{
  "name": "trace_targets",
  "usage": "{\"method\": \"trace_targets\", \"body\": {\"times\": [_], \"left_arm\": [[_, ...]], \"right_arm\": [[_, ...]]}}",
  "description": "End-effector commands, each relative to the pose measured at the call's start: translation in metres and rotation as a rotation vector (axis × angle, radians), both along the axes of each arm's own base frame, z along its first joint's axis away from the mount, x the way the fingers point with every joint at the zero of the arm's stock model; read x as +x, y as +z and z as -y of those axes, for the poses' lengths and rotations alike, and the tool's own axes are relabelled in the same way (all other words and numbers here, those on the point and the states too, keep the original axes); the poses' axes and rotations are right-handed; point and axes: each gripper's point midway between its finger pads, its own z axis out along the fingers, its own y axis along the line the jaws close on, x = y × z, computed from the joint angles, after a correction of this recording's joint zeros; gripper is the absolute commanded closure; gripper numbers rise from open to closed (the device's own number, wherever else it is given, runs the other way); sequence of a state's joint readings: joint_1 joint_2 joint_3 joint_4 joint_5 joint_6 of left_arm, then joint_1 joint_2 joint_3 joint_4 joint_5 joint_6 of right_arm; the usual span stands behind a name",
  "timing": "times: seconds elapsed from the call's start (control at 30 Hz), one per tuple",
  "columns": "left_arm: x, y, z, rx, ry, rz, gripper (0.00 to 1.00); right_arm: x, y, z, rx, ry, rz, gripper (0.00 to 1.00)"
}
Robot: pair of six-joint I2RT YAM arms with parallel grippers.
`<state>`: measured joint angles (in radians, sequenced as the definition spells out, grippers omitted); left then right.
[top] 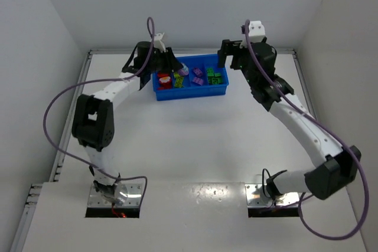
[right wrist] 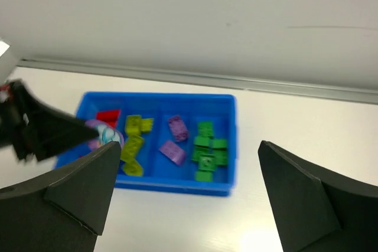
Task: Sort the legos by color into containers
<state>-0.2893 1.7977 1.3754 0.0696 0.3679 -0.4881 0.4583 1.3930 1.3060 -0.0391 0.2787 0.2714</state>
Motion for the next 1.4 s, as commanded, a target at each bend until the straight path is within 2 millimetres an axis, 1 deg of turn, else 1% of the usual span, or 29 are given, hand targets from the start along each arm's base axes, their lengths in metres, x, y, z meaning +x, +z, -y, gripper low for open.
{"method": "trace_targets", "body": {"times": [0.0, 0.03, 0.07, 0.1, 0.13, 0.17, 0.2, 0.23, 0.27, 0.33, 0.4, 0.43, 0.53, 0.6, 0.73, 0.77, 0.83, 0.87, 0.97, 1.0, 1.07, 1.1, 1.13, 1.2, 1.23, 1.27, 1.3, 1.33, 1.37], "left_arm": [[0.026, -0.005, 0.027, -0.021, -0.047, 0.0, 1.0], [0.039, 0.008, 0.032, -0.038, -0.045, 0.029, 1.0], [0.049, -0.013, 0.035, -0.029, -0.045, -0.001, 1.0], [0.053, -0.016, 0.043, -0.028, -0.055, -0.004, 1.0], [0.062, -0.002, 0.053, -0.04, -0.067, 0.033, 1.0], [0.068, -0.004, 0.055, -0.039, -0.067, 0.031, 1.0], [0.074, -0.023, 0.064, -0.021, -0.081, 0.008, 0.98], [0.083, -0.007, 0.074, -0.025, -0.095, 0.05, 0.98], [0.089, -0.011, 0.075, -0.019, -0.085, 0.043, 0.98], [0.098, -0.028, 0.077, -0.016, -0.073, 0.014, 0.96], [0.099, -0.031, 0.081, -0.01, -0.065, 0.016, 0.87], [0.1, -0.037, 0.081, -0.006, -0.065, 0.006, 0.77], [0.104, -0.047, 0.075, 0.028, -0.035, 0.002, 0.69], [0.105, -0.05, 0.073, 0.037, -0.018, -0.005, 0.68], [0.107, -0.046, 0.072, 0.053, -0.023, 0.019, 0.42], [0.109, -0.041, 0.072, 0.049, -0.023, 0.029, 0.26], [0.108, -0.038, 0.073, 0.053, -0.035, 0.036, 0.07], [0.108, -0.029, 0.073, 0.06, -0.039, 0.058, 0.0], [0.101, 0.003, 0.072, 0.066, -0.064, 0.113, 0.0], [0.094, 0.032, 0.068, 0.065, -0.066, 0.155, 0.0], [0.072, 0.072, 0.065, 0.08, -0.116, 0.206, 0.0], [0.07, 0.067, 0.063, 0.109, -0.126, 0.202, 0.0], [0.054, 0.09, 0.062, 0.123, -0.141, 0.239, 0.0], [0.039, 0.093, 0.047, 0.204, -0.14, 0.239, 0.0], [0.031, 0.075, 0.037, 0.243, -0.119, 0.196, 0.0], [0.017, 0.093, 0.029, 0.242, -0.101, 0.22, 0.0], [0.009, 0.085, 0.018, 0.266, -0.09, 0.201, 0.0], [-0.002, 0.056, 0.006, 0.311, -0.07, 0.141, 0.0], [-0.012, 0.049, -0.002, 0.34, -0.063, 0.129, 0.0]], "right_arm": [[-0.016, -0.04, 0.031, -0.164, -0.033, -0.094, 0.0], [-0.024, -0.039, 0.042, -0.163, -0.049, -0.093, 0.0], [-0.03, -0.043, 0.046, -0.174, -0.033, -0.11, 0.0], [-0.034, -0.047, 0.05, -0.177, -0.032, -0.126, 0.0], [-0.034, -0.047, 0.06, -0.185, -0.045, -0.132, 0.0], [-0.039, -0.047, 0.067, -0.189, -0.057, -0.145, 0.0], [-0.039, -0.055, 0.072, -0.194, -0.06, -0.166, 0.0], [-0.039, -0.05, 0.083, -0.187, -0.087, -0.156, 0.0], [-0.04, -0.057, 0.086, -0.191, -0.089, -0.177, 0.0], [-0.042, -0.056, 0.092, -0.175, -0.098, -0.183, 0.0], [-0.043, -0.06, 0.099, -0.174, -0.1, -0.204, 0.0], [-0.043, -0.06, 0.099, -0.174, -0.1, -0.204, 0.0], [-0.042, -0.06, 0.104, -0.16, -0.111, -0.208, 0.0], [-0.042, -0.06, 0.102, -0.157, -0.1, -0.208, 0.0], [-0.037, -0.061, 0.097, -0.146, -0.084, -0.216, 0.0], [-0.036, -0.065, 0.095, -0.146, -0.074, -0.224, 0.0], [-0.033, -0.066, 0.093, -0.144, -0.064, -0.225, 0.0], [-0.033, -0.066, 0.093, -0.135, -0.066, -0.226, 0.0], [-0.029, -0.068, 0.09, -0.133, -0.057, -0.228, 0.0], [-0.029, -0.068, 0.09, -0.133, -0.057, -0.228, 0.0], [-0.028, -0.073, 0.09, -0.138, -0.056, -0.246, 0.0], [-0.028, -0.073, 0.09, -0.138, -0.056, -0.246, 0.0], [-0.029, -0.078, 0.09, -0.14, -0.056, -0.255, 0.0], [-0.026, -0.077, 0.086, -0.139, -0.035, -0.23, 0.0], [-0.025, -0.087, 0.084, -0.15, -0.017, -0.24, 0.0], [-0.024, -0.084, 0.081, -0.143, -0.002, -0.228, 0.0], [-0.022, -0.093, 0.079, -0.139, 0.015, -0.244, 0.0], [-0.018, -0.102, 0.076, -0.122, 0.021, -0.268, 0.0], [-0.015, -0.109, 0.077, -0.11, 0.016, -0.288, 0.0]]}}
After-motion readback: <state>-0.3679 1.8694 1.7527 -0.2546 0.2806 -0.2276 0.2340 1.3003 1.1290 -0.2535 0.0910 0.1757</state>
